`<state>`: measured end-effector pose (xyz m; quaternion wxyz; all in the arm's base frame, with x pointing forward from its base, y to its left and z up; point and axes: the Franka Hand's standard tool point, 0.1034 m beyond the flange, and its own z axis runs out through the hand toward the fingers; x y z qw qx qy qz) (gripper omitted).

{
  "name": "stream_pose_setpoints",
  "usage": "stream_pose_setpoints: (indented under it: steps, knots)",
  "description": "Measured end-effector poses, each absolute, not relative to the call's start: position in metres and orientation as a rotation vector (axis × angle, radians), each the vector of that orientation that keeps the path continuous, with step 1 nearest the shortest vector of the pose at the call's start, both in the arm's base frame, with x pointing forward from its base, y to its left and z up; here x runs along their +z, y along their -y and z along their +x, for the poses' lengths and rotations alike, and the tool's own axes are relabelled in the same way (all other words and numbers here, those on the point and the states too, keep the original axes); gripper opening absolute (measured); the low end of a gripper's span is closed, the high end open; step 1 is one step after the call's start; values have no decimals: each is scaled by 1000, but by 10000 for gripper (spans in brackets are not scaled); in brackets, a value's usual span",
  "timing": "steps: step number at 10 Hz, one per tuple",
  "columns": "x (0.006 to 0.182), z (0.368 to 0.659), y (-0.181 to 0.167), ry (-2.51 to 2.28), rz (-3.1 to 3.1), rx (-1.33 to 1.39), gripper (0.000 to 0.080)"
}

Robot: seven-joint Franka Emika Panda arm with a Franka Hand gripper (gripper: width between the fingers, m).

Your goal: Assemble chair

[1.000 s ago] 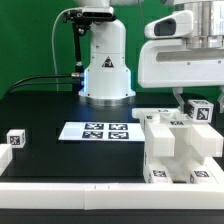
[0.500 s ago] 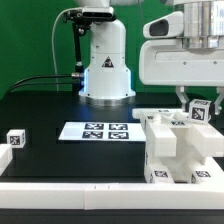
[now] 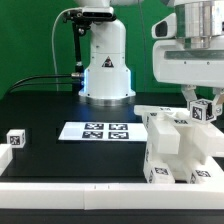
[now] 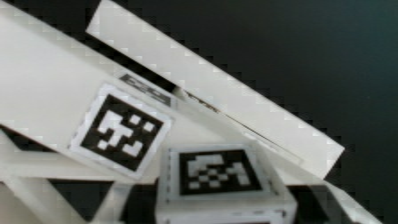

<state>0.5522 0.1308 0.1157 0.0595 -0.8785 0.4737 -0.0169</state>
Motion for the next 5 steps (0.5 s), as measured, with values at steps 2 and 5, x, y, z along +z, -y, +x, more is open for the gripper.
stream_pose_setpoints:
  steps: [2,5]
  knots:
    - [117,555,-125,-1113,-2814,-79,504]
    - [117,553,-131,-420,-3033,-116,640]
